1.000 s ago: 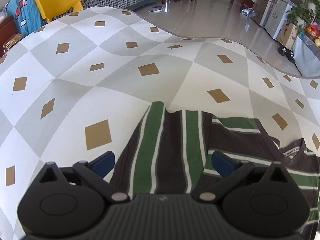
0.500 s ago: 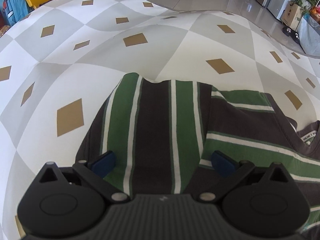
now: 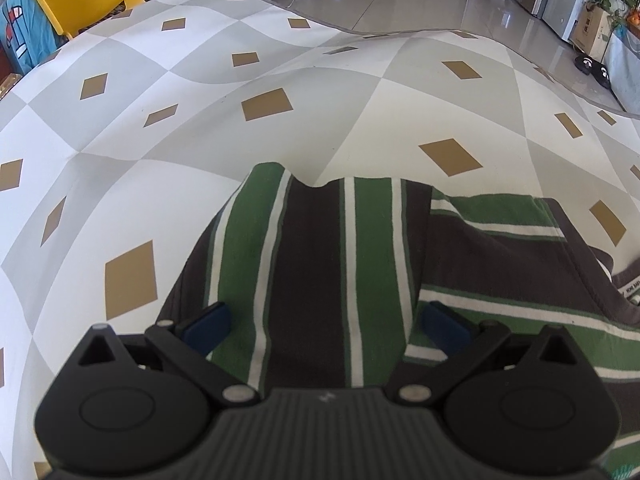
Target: Fold clothes
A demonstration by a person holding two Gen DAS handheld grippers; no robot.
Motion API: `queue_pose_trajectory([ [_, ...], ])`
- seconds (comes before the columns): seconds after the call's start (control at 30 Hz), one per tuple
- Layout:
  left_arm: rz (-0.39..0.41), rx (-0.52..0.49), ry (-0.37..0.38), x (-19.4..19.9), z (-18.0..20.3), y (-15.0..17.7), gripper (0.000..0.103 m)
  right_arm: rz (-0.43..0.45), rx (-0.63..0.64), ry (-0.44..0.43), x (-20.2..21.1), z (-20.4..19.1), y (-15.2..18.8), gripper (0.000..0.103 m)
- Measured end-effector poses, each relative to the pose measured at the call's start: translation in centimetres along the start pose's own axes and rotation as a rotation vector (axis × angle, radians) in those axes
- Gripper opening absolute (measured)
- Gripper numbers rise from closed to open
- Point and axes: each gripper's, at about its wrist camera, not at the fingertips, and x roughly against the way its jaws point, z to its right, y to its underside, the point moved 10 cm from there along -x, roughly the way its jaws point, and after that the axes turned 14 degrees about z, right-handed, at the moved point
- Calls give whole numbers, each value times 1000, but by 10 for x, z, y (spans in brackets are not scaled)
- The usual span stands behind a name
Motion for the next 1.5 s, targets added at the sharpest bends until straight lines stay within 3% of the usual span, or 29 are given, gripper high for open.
queue_pose_trajectory([
  [0.37, 17, 23, -25, -14, 2, -15, 103, 11, -23, 42, -16, -1, -18, 42],
  [0.5, -6, 64, -11, -12, 6, -18, 103, 84, -6, -6, -11, -15, -34, 42],
  [0.6, 22, 92, 18, -7, 13, -25, 103, 124, 2, -66, -9, -32, -44, 42],
  [0.8, 70, 66, 45, -4, 39, -35, 103, 144, 40, -166, -16, -69, -46, 42],
  [0.97, 75, 43, 46, -11, 55, -33, 103, 154, 77, -191, -25, -90, -45, 42],
  [1.23, 107, -14, 1, -25, 57, -32, 103, 122, 22, -104, -50, -82, -39, 42],
  [1.5, 113, 33, -53, -37, 31, -43, 103, 147, -10, 22, -64, -58, -47, 44],
])
